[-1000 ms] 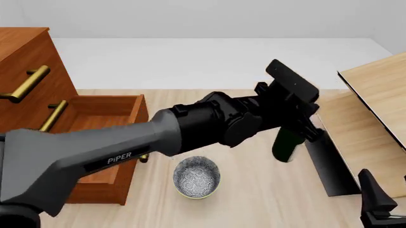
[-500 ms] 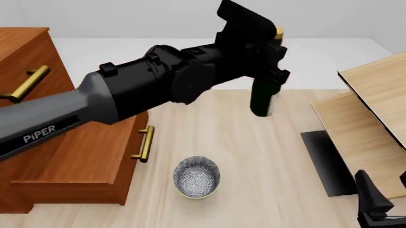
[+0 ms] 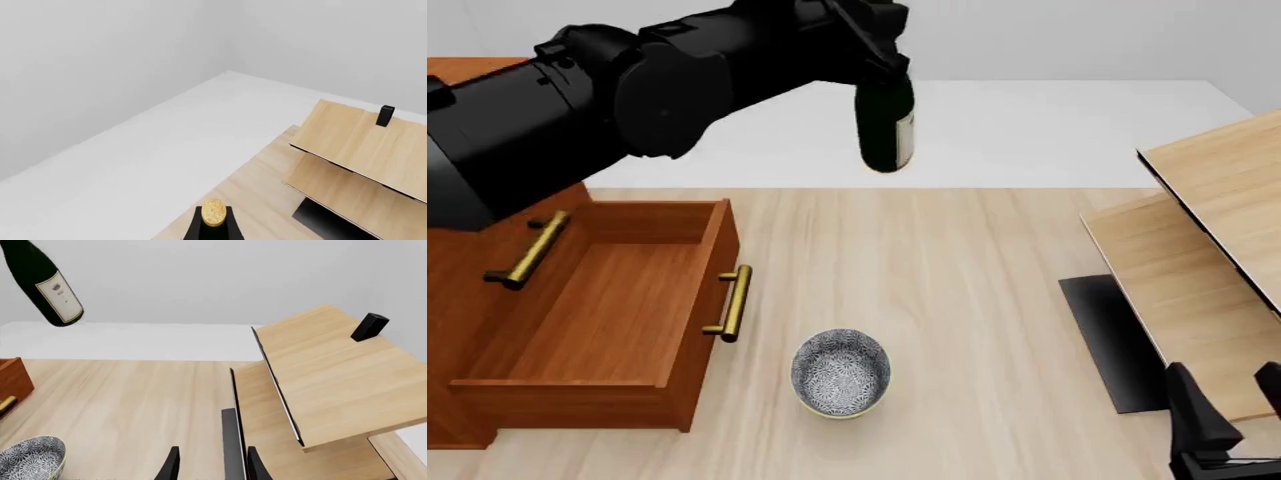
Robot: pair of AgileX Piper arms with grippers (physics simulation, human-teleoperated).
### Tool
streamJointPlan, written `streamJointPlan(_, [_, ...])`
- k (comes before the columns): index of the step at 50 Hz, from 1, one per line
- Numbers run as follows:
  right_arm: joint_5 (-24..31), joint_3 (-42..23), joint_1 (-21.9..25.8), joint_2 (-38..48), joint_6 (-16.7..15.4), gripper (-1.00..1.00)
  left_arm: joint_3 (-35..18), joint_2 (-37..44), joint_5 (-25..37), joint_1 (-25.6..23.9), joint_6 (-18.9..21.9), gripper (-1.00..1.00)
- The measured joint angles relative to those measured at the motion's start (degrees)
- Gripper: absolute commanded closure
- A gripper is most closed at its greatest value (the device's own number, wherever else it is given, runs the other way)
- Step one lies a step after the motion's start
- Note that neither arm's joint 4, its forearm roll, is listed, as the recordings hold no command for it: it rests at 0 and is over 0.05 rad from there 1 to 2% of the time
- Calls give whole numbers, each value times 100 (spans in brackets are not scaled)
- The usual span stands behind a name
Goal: Put the wine bottle in the bottom drawer of the cabinet.
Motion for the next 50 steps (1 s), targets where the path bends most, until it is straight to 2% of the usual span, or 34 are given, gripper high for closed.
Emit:
streamJointPlan(22, [44,-71,108,0,-76,-100,327,-919,506,854,-37,100])
streamJointPlan(40, [-74,0,298,0,-50,-100,410,-1513,1369,1553,-116,100])
streamJointPlan(50, [-179,75,389,0,-12,-100,186,-1600,2053,1893,-183,100])
